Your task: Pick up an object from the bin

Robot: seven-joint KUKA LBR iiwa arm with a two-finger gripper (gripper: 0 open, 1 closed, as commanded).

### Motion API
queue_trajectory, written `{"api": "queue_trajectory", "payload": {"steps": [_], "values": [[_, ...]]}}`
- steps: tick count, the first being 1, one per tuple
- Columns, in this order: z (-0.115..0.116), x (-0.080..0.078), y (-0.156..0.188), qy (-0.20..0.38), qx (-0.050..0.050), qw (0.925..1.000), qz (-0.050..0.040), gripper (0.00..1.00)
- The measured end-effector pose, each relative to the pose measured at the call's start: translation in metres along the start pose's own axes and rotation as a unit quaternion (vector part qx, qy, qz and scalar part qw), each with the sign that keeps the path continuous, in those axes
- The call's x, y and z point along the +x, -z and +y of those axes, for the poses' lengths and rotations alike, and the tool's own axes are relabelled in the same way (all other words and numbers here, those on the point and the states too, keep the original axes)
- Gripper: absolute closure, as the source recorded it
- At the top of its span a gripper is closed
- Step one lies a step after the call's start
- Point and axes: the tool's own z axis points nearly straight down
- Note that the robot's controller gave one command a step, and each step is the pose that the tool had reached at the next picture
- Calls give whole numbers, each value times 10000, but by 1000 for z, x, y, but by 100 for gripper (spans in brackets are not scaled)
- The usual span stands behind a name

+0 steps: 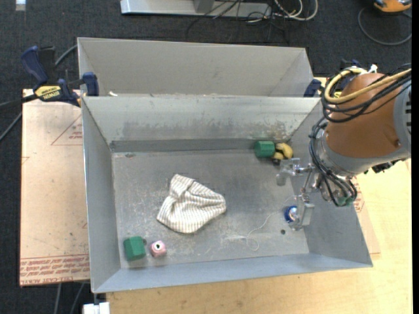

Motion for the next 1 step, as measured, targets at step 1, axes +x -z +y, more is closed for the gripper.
{"api": "queue_trajectory", "payload": {"steps": [1], "values": [[1, -2, 4, 16, 5, 10000, -38, 0]]}}
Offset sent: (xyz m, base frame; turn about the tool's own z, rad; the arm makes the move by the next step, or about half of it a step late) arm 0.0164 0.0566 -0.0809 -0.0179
